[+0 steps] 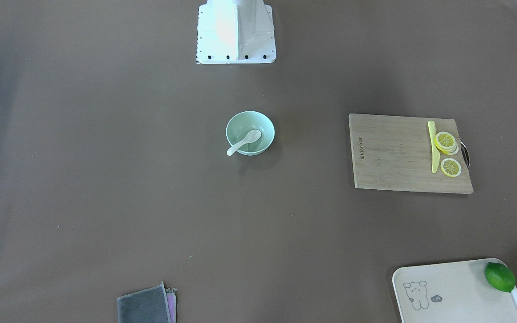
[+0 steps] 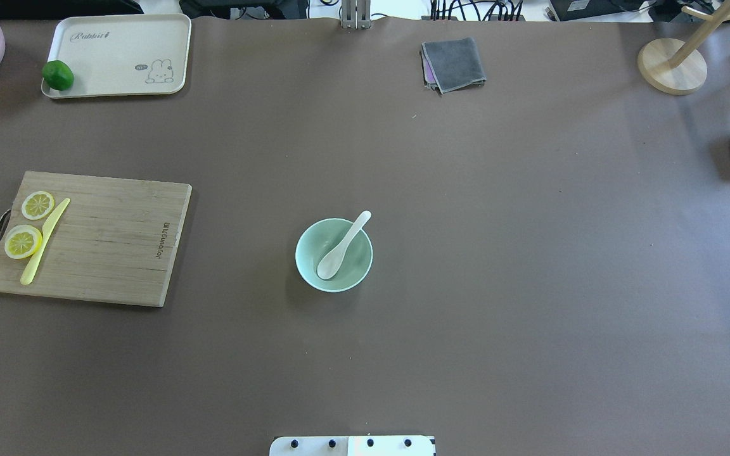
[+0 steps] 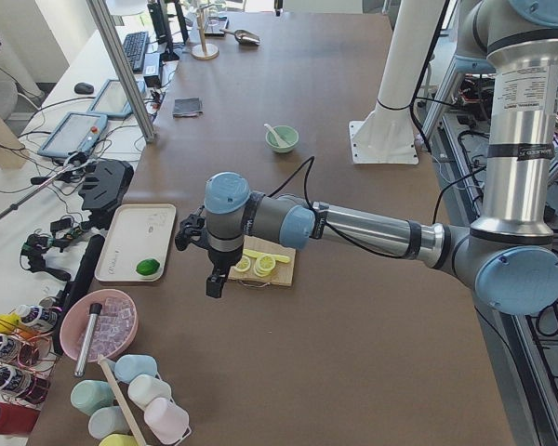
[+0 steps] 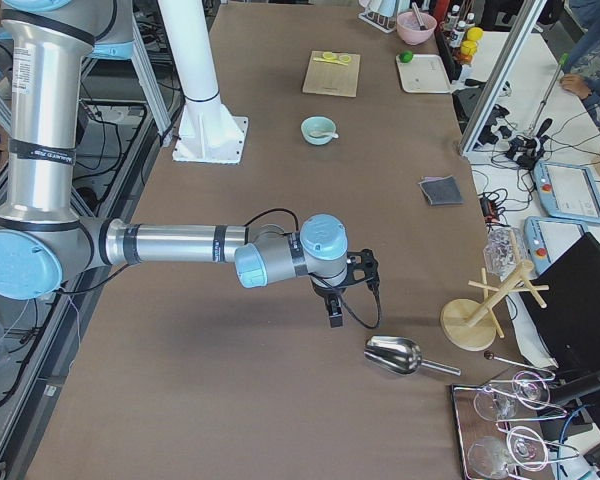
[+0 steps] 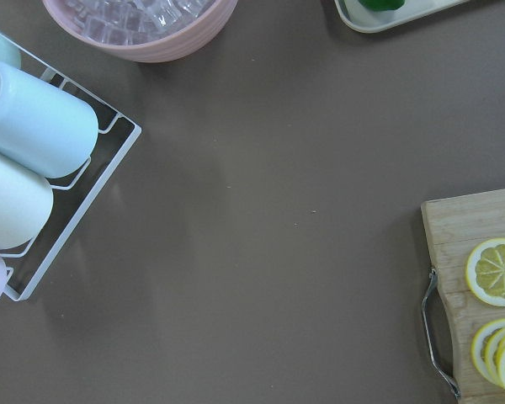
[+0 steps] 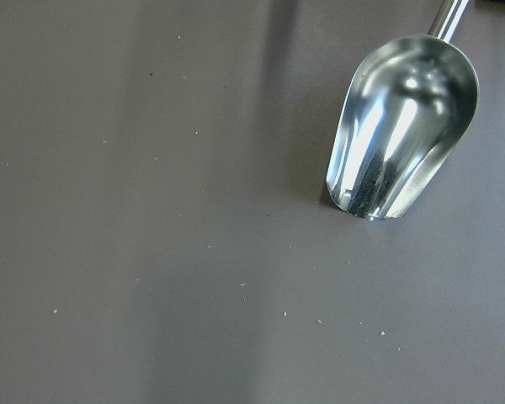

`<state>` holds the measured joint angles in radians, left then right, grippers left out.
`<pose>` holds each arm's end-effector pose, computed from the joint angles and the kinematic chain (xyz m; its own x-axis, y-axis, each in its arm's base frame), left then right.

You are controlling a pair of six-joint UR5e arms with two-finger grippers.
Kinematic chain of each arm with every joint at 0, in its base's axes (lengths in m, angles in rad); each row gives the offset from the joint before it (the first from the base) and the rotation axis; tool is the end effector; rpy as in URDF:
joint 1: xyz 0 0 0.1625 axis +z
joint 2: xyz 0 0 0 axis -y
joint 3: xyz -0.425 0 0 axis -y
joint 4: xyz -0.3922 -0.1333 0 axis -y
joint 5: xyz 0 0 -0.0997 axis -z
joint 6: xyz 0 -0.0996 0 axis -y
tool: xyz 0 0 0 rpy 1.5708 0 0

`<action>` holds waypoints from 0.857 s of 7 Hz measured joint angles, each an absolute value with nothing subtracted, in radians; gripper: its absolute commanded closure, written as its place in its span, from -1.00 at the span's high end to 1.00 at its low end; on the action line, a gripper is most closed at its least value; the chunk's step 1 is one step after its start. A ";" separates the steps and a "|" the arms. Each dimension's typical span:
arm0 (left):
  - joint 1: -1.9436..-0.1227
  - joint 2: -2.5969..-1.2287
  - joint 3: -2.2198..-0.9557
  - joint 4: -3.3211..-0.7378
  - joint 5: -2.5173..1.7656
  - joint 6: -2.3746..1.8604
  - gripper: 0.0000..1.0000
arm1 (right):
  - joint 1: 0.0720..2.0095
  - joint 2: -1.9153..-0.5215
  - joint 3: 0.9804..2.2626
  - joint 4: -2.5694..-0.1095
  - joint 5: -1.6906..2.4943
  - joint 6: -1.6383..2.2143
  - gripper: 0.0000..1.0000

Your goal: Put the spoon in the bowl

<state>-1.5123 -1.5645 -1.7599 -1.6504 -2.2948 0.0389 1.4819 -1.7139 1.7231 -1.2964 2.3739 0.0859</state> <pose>-0.0381 -0.5017 0.5624 0.7351 0.2527 -0.6291 -0.0851 0.9550 0.2841 0.0217 -0.4504 0.6181 0.6787 -0.1792 0.7122 0.0271 0.9752 0.2195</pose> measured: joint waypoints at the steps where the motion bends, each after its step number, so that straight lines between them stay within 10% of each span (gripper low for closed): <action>1: -1.513 -1.563 -1.765 -1.649 -2.318 0.039 0.95 | 1.482 -1.714 1.723 -1.296 2.371 0.084 1.00; 6: -1.516 -1.559 -1.770 -1.648 -2.334 0.038 0.95 | 1.482 -1.719 1.720 -1.297 2.376 0.084 1.00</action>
